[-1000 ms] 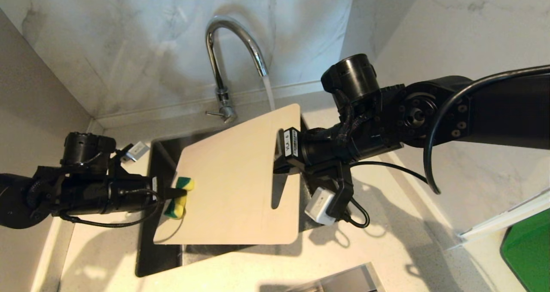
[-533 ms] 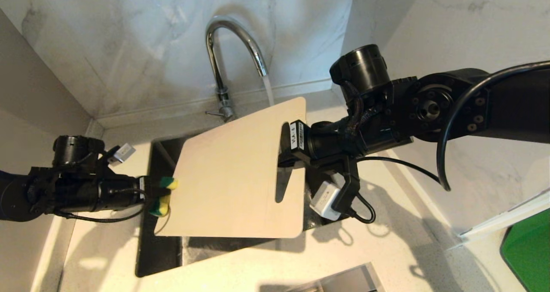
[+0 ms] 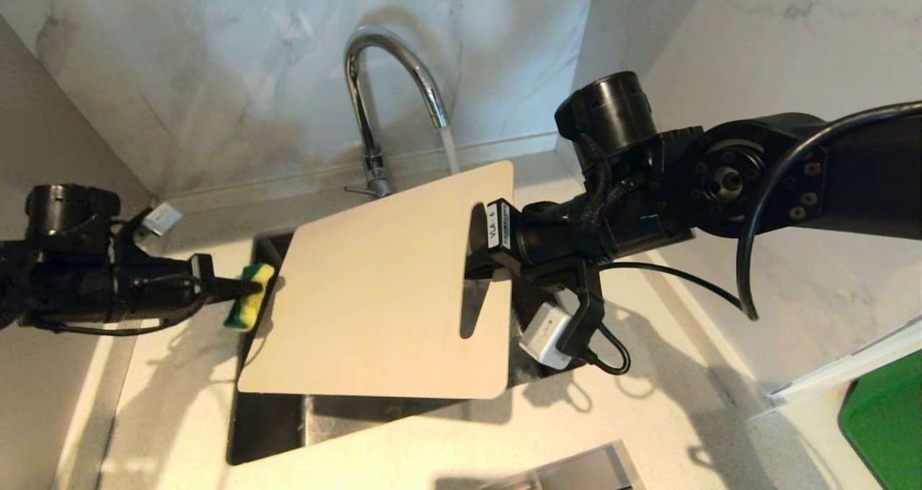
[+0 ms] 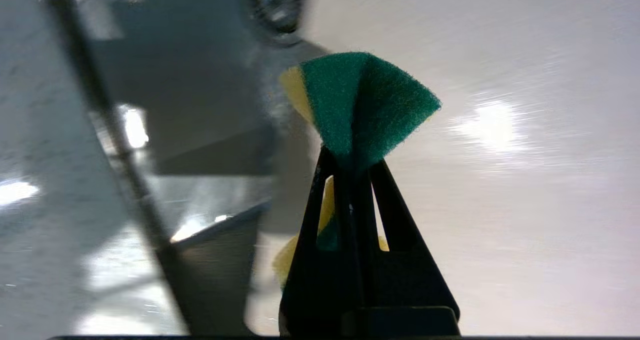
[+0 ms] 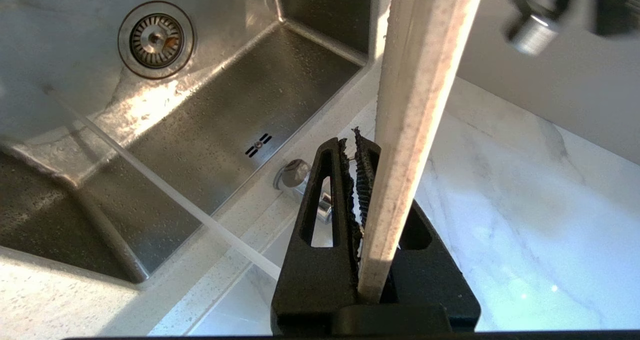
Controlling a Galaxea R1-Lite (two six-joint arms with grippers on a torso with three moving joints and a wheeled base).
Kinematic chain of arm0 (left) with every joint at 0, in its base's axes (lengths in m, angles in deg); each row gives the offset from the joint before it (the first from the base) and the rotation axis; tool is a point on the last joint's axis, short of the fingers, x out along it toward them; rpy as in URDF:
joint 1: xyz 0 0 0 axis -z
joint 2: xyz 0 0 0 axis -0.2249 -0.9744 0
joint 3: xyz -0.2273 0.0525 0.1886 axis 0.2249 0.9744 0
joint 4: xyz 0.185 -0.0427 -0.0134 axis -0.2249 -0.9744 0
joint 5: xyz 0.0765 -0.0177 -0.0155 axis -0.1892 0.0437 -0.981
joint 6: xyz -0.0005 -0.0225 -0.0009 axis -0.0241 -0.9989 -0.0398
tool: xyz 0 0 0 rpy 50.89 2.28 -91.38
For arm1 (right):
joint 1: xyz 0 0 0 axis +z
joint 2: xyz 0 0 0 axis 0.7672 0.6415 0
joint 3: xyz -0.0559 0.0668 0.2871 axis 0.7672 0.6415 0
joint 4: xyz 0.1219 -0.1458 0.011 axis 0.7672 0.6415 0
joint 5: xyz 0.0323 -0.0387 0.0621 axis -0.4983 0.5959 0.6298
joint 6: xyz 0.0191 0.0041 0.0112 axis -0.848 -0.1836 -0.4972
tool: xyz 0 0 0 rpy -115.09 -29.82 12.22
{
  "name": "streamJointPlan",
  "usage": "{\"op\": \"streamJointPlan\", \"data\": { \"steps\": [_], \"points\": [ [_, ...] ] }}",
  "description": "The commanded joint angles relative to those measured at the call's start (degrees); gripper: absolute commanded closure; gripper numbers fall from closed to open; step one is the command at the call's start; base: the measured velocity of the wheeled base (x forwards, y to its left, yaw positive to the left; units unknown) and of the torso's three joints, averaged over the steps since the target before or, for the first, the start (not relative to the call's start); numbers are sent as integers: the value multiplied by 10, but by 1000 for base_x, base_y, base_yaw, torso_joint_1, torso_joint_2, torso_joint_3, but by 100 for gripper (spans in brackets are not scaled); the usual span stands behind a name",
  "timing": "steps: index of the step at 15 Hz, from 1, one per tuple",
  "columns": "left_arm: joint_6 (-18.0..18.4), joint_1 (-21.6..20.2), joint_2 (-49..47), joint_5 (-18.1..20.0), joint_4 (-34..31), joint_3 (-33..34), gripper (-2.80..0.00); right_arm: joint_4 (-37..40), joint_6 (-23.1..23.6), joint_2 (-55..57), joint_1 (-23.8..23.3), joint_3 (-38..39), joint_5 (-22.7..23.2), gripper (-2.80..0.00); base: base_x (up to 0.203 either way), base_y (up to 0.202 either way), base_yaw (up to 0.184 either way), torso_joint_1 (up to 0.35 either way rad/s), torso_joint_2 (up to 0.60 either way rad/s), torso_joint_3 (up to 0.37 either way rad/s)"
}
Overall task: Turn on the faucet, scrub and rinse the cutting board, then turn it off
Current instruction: Scrub the cutting board underwater
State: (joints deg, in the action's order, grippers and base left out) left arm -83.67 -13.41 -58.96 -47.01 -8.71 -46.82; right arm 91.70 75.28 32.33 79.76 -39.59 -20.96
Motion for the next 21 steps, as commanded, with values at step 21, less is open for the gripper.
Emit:
{"op": "streamJointPlan", "data": {
  "steps": [21],
  "points": [
    [-160, 374, 84, -145, 87, 74, 0, -44, -34, 13, 3, -8, 2, 0, 0, 0, 0, 0, 0, 0]
  ]
}}
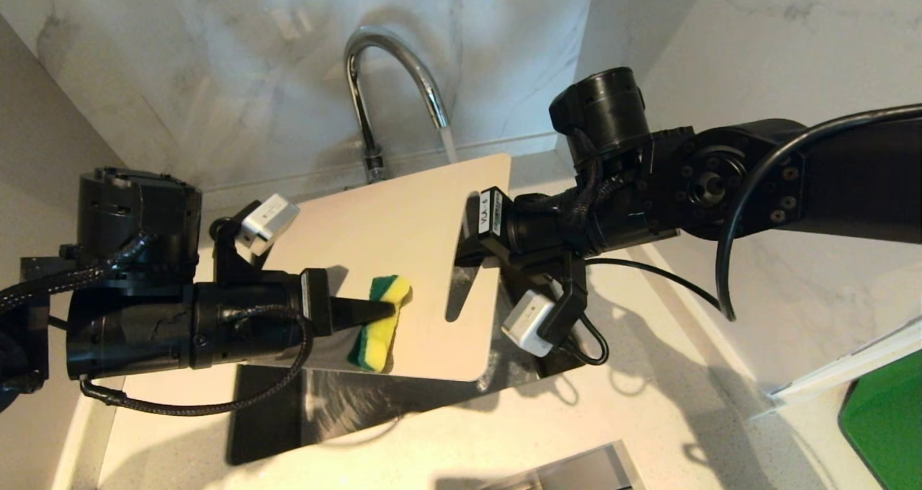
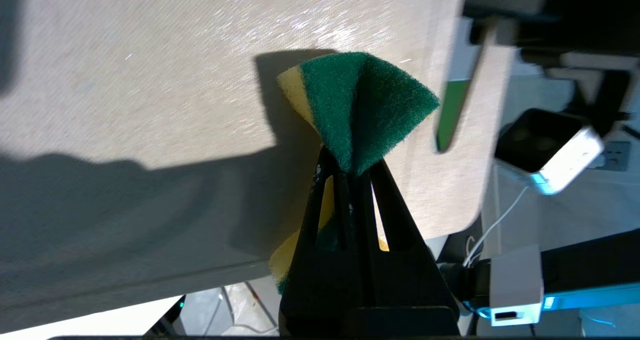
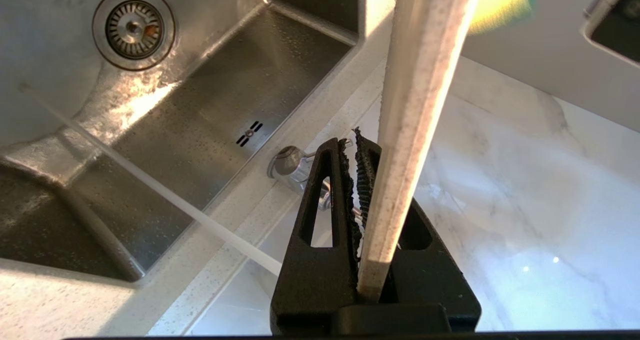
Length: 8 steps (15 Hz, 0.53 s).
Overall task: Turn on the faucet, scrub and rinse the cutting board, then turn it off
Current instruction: Scrub the cutting board underwater
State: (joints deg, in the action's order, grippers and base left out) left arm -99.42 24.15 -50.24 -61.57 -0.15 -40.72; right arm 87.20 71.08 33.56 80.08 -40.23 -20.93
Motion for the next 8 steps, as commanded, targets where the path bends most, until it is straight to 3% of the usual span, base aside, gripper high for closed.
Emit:
{"op": "streamJointPlan", "data": {
  "steps": [1, 5, 8],
  "points": [
    [-1, -2, -1, -2, 3, 26, 0, 1, 8, 0, 0, 0, 2, 0, 0, 0, 0, 0, 0, 0],
    [-2, -24, -3, -13, 25, 61, 0, 2, 8, -3, 0, 0, 2, 0, 0, 0, 0, 0, 0, 0],
    [-2, -71, -4, -8, 47, 97, 0, 1, 8, -4, 1, 1, 2, 0, 0, 0, 0, 0, 0, 0]
  ]
}}
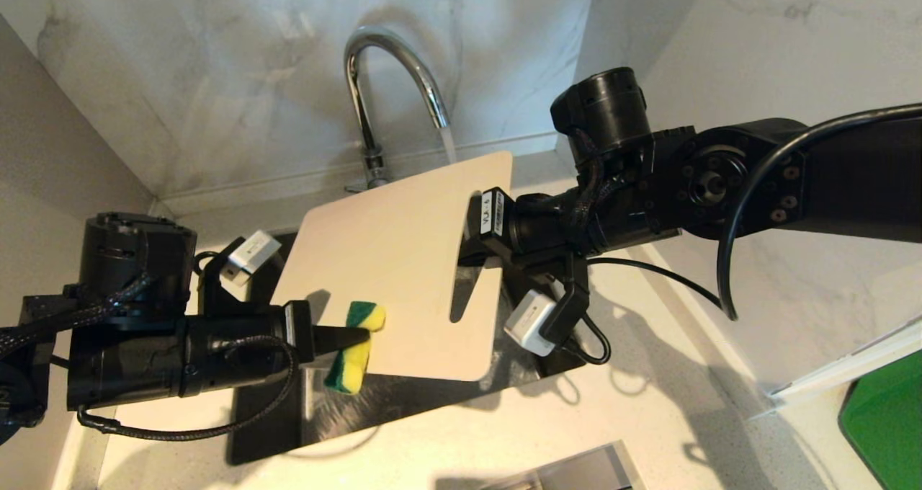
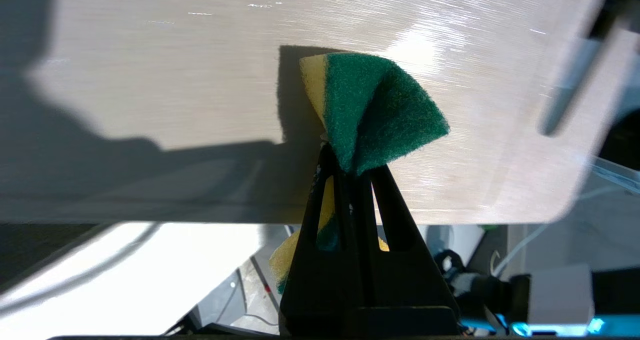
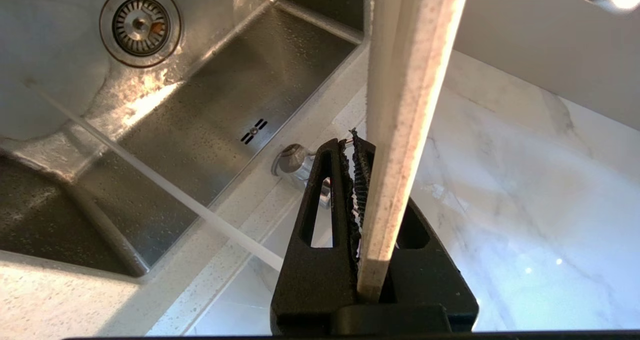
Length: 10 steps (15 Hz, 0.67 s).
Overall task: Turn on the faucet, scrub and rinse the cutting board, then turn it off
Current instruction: Scrub the cutting board underwater
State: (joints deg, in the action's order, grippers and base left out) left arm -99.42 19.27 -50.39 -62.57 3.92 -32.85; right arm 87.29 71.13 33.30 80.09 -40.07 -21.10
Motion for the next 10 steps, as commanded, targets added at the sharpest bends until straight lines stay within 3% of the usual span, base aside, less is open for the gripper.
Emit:
{"op": "streamJointPlan", "data": {
  "steps": [1, 10],
  "points": [
    [-1, -43, -6, 7, 22, 33, 0, 1, 8, -2, 1, 0, 3, 0, 0, 0, 0, 0, 0, 0],
    [46, -204, -47, 80, 122, 140, 0, 0, 7, -3, 1, 0, 2, 0, 0, 0, 0, 0, 0, 0]
  ]
}}
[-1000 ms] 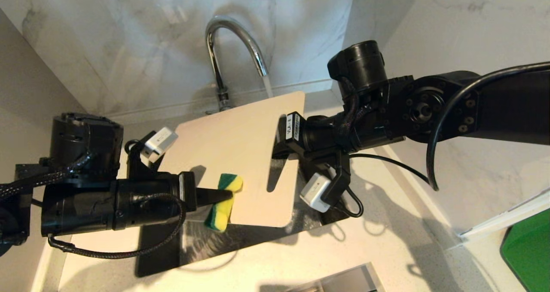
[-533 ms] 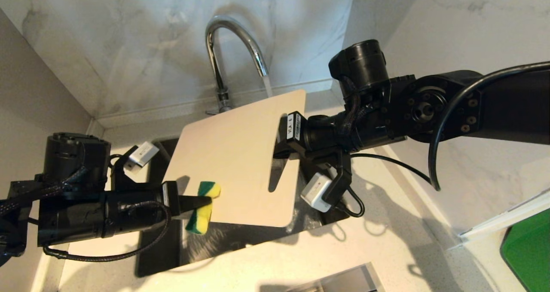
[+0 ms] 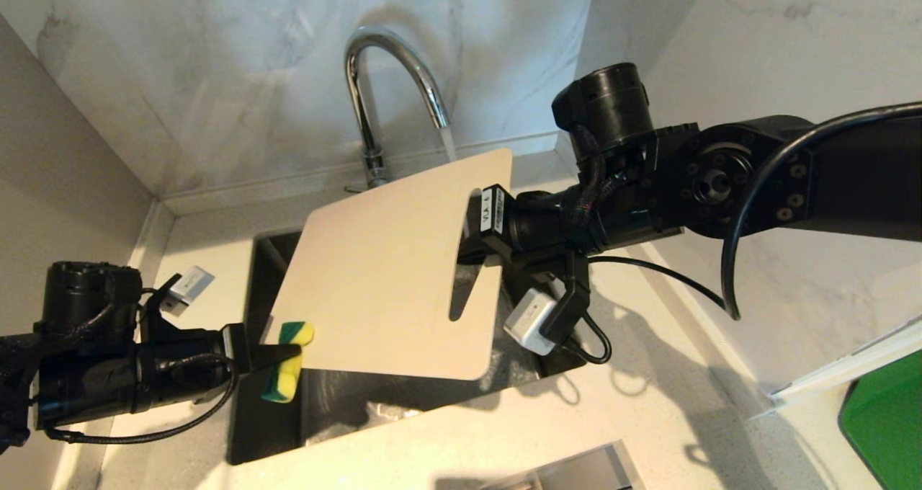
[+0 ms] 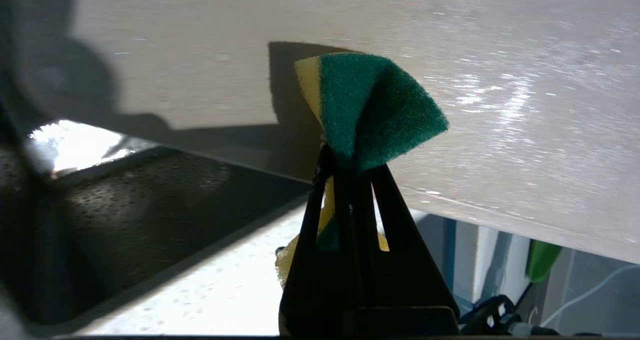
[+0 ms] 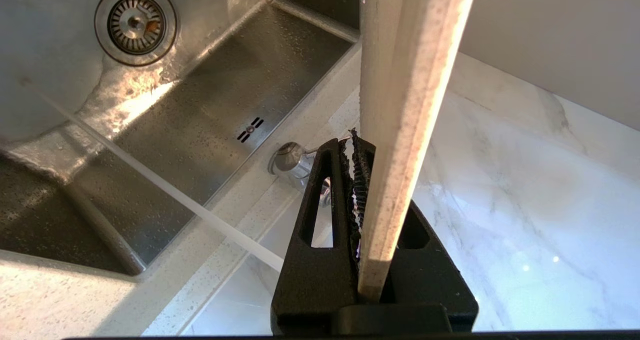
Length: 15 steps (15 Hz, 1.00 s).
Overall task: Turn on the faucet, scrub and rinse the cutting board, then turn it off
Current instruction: Scrub the cutting board underwater
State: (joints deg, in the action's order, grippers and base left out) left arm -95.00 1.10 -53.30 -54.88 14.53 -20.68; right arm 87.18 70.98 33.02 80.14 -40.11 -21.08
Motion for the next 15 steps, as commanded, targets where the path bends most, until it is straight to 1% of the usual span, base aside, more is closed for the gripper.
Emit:
{"op": "streamJointPlan", "data": {
  "steps": [1, 4, 6, 8, 11, 13, 15],
  "points": [
    [12, -36, -27, 5, 28, 29, 0, 1, 8, -1, 0, 2, 2, 0, 0, 0, 0, 0, 0, 0],
    [28, -87, -56, 24, 53, 39, 0, 1, 8, -1, 0, 2, 4, 0, 0, 0, 0, 0, 0, 0],
    [42, -127, -75, 41, 63, 38, 0, 1, 8, -1, 0, 2, 5, 0, 0, 0, 0, 0, 0, 0],
    [51, -159, -85, 61, 68, 30, 0, 1, 9, -1, 0, 3, 6, 0, 0, 0, 0, 0, 0, 0],
    [51, -177, -87, 71, 69, 26, 0, 1, 9, -2, 0, 5, 6, 0, 0, 0, 0, 0, 0, 0],
    [50, -177, -75, 73, 69, 23, 0, 1, 9, -3, 0, 8, 7, 0, 0, 0, 0, 0, 0, 0],
    [40, -170, -39, 73, 66, 21, 0, 0, 9, -5, 0, 8, 6, 0, 0, 0, 0, 0, 0, 0]
  ]
}}
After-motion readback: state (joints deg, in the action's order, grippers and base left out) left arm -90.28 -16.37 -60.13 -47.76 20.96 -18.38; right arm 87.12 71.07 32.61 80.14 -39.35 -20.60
